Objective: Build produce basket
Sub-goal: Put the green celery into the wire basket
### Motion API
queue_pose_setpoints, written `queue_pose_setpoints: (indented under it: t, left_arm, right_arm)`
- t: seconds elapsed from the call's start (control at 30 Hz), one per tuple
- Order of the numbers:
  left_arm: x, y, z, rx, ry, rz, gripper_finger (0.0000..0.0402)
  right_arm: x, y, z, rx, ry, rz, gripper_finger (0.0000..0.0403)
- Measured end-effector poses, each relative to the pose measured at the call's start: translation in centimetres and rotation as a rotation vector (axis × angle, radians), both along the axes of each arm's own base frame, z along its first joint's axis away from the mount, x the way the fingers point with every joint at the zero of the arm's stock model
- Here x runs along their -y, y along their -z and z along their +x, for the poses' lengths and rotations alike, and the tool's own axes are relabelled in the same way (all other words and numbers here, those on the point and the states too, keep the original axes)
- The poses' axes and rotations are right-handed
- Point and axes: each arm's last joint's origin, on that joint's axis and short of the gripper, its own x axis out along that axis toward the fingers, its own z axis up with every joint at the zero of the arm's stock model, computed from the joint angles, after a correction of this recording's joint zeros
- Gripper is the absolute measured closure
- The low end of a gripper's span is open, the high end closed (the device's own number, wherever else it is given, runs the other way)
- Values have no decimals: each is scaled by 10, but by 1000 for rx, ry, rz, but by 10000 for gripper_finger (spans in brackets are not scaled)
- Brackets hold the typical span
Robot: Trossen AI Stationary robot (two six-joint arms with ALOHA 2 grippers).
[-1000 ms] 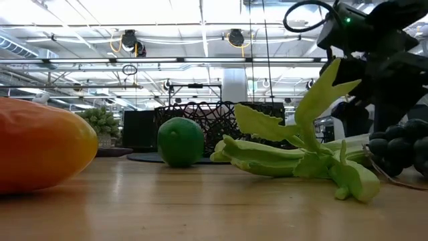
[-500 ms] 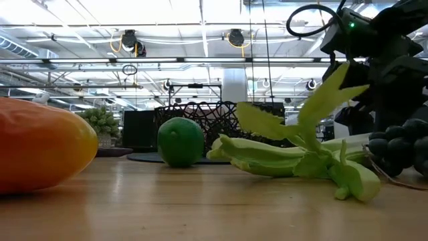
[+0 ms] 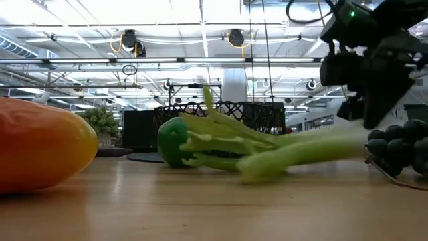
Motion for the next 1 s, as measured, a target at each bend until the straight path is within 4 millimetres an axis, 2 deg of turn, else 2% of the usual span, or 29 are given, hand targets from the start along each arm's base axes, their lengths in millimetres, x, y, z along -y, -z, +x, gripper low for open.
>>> queue_pose_setpoints:
  t: [0.23,0.4,0.73,1.0]
  left_arm:
    - [0,-8,4,89,6,11,371]
    - [0,-8,3,91,7,13,371]
    - [0,-8,3,90,7,13,371]
    - [3,-9,0,84,21,12,371]
  right_arm:
    - [-1,-29,1,109,73,88,221]
    - [-1,-46,-3,200,137,150,239]
    - [-1,-67,-11,321,213,246,257]
    - [-1,-87,-5,505,253,352,258]
